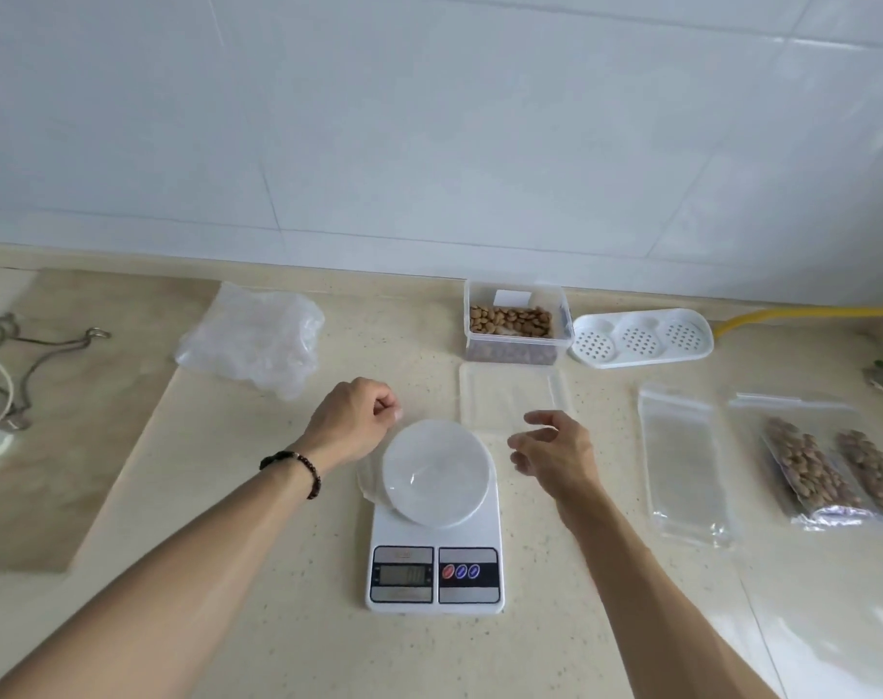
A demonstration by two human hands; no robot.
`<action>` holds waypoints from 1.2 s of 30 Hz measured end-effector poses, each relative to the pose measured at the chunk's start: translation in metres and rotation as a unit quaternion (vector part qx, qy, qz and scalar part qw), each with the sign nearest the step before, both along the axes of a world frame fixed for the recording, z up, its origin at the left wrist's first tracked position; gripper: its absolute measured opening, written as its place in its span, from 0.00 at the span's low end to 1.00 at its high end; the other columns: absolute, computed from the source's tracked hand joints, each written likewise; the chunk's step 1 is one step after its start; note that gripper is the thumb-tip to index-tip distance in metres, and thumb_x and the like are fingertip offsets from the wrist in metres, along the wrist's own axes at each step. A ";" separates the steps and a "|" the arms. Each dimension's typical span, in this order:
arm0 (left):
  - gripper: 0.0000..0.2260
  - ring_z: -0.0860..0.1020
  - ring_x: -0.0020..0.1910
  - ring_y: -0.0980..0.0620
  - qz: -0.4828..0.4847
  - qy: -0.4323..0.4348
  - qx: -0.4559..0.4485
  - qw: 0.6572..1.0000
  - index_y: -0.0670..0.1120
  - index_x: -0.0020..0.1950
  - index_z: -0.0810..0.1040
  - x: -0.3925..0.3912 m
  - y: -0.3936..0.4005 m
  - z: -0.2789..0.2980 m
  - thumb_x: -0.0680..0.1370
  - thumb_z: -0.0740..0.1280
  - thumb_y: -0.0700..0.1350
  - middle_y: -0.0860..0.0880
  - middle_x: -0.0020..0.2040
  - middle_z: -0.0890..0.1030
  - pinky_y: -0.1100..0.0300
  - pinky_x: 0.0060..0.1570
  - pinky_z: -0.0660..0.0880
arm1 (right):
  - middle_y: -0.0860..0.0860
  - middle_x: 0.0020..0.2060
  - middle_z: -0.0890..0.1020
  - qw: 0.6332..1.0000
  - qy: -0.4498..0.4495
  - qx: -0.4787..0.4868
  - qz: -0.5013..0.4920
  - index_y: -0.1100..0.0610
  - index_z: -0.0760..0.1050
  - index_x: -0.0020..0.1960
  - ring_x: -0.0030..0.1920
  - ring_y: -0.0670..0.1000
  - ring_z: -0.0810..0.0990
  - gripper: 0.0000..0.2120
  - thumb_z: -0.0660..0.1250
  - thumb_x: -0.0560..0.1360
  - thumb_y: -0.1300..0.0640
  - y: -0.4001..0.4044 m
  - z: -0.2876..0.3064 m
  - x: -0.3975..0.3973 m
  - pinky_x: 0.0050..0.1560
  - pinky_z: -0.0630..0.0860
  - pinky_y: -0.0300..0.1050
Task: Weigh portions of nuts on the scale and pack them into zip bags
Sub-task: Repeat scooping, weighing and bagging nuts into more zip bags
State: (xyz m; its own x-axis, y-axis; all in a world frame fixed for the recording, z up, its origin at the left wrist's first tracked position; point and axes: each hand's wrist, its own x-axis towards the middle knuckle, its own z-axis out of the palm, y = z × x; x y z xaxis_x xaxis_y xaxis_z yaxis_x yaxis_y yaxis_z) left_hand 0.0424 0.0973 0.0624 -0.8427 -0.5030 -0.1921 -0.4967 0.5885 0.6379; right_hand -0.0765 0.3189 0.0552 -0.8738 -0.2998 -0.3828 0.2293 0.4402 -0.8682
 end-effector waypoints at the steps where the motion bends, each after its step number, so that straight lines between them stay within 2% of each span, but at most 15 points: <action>1: 0.05 0.81 0.42 0.54 0.002 -0.003 -0.012 1.000 0.48 0.45 0.82 0.000 -0.001 -0.007 0.79 0.67 0.44 0.54 0.41 0.82 0.60 0.42 0.77 | 0.54 0.40 0.84 1.000 -0.010 0.012 0.001 0.57 0.74 0.58 0.35 0.51 0.82 0.15 0.70 0.73 0.65 0.000 -0.005 0.004 0.42 0.82 0.46; 4: 0.05 0.80 0.43 0.53 0.014 -0.001 -0.047 0.999 0.49 0.47 0.82 -0.005 -0.003 -0.025 0.79 0.66 0.45 0.55 0.43 0.82 0.61 0.40 0.76 | 0.51 0.39 0.84 0.998 -0.013 0.059 0.007 0.57 0.75 0.60 0.38 0.50 0.83 0.16 0.71 0.72 0.62 -0.003 -0.022 0.014 0.48 0.82 0.49; 9: 0.06 0.79 0.44 0.50 0.009 -0.016 -0.100 0.995 0.47 0.49 0.81 -0.010 -0.010 -0.044 0.80 0.64 0.44 0.53 0.45 0.83 0.59 0.39 0.74 | 0.46 0.42 0.81 0.986 0.034 0.157 0.047 0.57 0.76 0.62 0.42 0.47 0.81 0.17 0.70 0.75 0.56 -0.010 -0.031 0.022 0.40 0.76 0.39; 13: 0.06 0.79 0.44 0.49 0.004 -0.016 -0.108 0.994 0.48 0.46 0.79 -0.009 -0.013 -0.056 0.80 0.63 0.43 0.54 0.43 0.80 0.60 0.37 0.71 | 0.47 0.42 0.79 0.978 0.045 0.194 0.063 0.59 0.75 0.65 0.44 0.48 0.79 0.19 0.70 0.76 0.55 -0.012 -0.036 0.024 0.39 0.74 0.38; 15: 0.06 0.78 0.50 0.47 0.001 -0.004 -0.117 0.993 0.48 0.49 0.79 -0.007 -0.011 -0.058 0.80 0.62 0.43 0.52 0.46 0.80 0.58 0.40 0.72 | 0.48 0.43 0.80 0.975 0.045 0.208 0.067 0.60 0.74 0.67 0.43 0.48 0.79 0.21 0.69 0.76 0.55 -0.011 -0.034 0.025 0.37 0.73 0.37; 16: 0.07 0.77 0.53 0.46 -0.002 0.001 -0.129 0.992 0.47 0.52 0.79 -0.005 -0.010 -0.057 0.80 0.62 0.44 0.49 0.49 0.80 0.55 0.43 0.73 | 0.49 0.45 0.81 0.973 0.048 0.215 0.068 0.60 0.72 0.68 0.45 0.49 0.80 0.22 0.69 0.76 0.54 -0.010 -0.033 0.026 0.39 0.74 0.39; 18: 0.12 0.74 0.58 0.43 -0.007 0.006 -0.163 0.987 0.44 0.60 0.78 0.001 -0.007 -0.053 0.80 0.62 0.46 0.45 0.56 0.79 0.51 0.51 0.74 | 0.53 0.57 0.80 0.970 0.063 0.224 0.067 0.60 0.69 0.71 0.57 0.53 0.78 0.24 0.67 0.77 0.53 -0.006 -0.032 0.030 0.51 0.75 0.45; 19: 0.13 0.74 0.59 0.43 -0.011 0.017 -0.180 0.983 0.43 0.62 0.77 0.006 -0.005 -0.052 0.80 0.63 0.47 0.44 0.58 0.78 0.50 0.54 0.73 | 0.55 0.62 0.77 0.969 0.080 0.226 0.066 0.59 0.69 0.71 0.62 0.56 0.75 0.24 0.66 0.77 0.53 -0.003 -0.033 0.033 0.57 0.74 0.49; 21: 0.14 0.73 0.61 0.43 -0.025 0.045 -0.211 0.976 0.42 0.62 0.77 0.022 0.001 -0.048 0.79 0.64 0.47 0.43 0.59 0.78 0.50 0.56 0.74 | 0.57 0.66 0.73 0.963 0.124 0.228 0.068 0.59 0.68 0.70 0.67 0.58 0.69 0.23 0.65 0.77 0.53 0.003 -0.032 0.042 0.65 0.70 0.54; 25: 0.13 0.72 0.66 0.42 -0.049 0.088 -0.256 0.961 0.40 0.61 0.78 0.067 0.028 -0.053 0.78 0.67 0.43 0.42 0.59 0.79 0.47 0.63 0.73 | 0.58 0.64 0.73 0.932 0.253 0.231 0.118 0.59 0.68 0.70 0.65 0.60 0.69 0.23 0.65 0.77 0.55 0.017 -0.032 0.073 0.61 0.70 0.57; 27: 0.14 0.71 0.68 0.42 -0.052 0.094 -0.279 0.954 0.41 0.61 0.77 0.090 0.047 -0.057 0.79 0.64 0.45 0.42 0.60 0.79 0.48 0.66 0.70 | 0.59 0.65 0.73 0.906 0.307 0.244 0.162 0.60 0.68 0.70 0.64 0.62 0.71 0.24 0.63 0.77 0.52 0.026 -0.036 0.090 0.60 0.71 0.59; 30: 0.21 0.67 0.71 0.42 -0.067 0.052 -0.284 0.955 0.41 0.66 0.75 0.124 0.075 -0.067 0.80 0.55 0.52 0.41 0.64 0.77 0.45 0.70 0.66 | 0.58 0.72 0.69 0.887 0.316 0.268 0.204 0.58 0.65 0.73 0.70 0.60 0.67 0.27 0.57 0.78 0.47 0.041 -0.041 0.113 0.66 0.67 0.58; 33: 0.25 0.64 0.74 0.41 -0.063 0.003 -0.273 0.960 0.40 0.70 0.72 0.151 0.100 -0.080 0.80 0.54 0.55 0.42 0.68 0.74 0.40 0.70 0.64 | 0.57 0.77 0.61 0.868 0.325 0.289 0.241 0.56 0.60 0.76 0.76 0.59 0.59 0.27 0.53 0.81 0.45 0.059 -0.048 0.131 0.72 0.61 0.57; 36: 0.28 0.63 0.75 0.40 -0.057 -0.040 -0.271 0.960 0.41 0.72 0.69 0.171 0.118 -0.094 0.79 0.52 0.58 0.41 0.71 0.72 0.40 0.70 0.61 | 0.54 0.79 0.54 0.857 0.316 0.302 0.273 0.53 0.56 0.78 0.79 0.56 0.52 0.27 0.53 0.82 0.45 0.073 -0.053 0.142 0.75 0.54 0.54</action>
State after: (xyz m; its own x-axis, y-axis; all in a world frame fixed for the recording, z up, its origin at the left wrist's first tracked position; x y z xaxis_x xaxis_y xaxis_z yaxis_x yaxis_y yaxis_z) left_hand 0.2134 0.2154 -0.0317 -0.8913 -0.4534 0.0055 -0.4447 0.8763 0.1856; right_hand 0.0657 0.3922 0.0018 -0.7570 -0.6434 -0.1138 -0.5854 0.7452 -0.3193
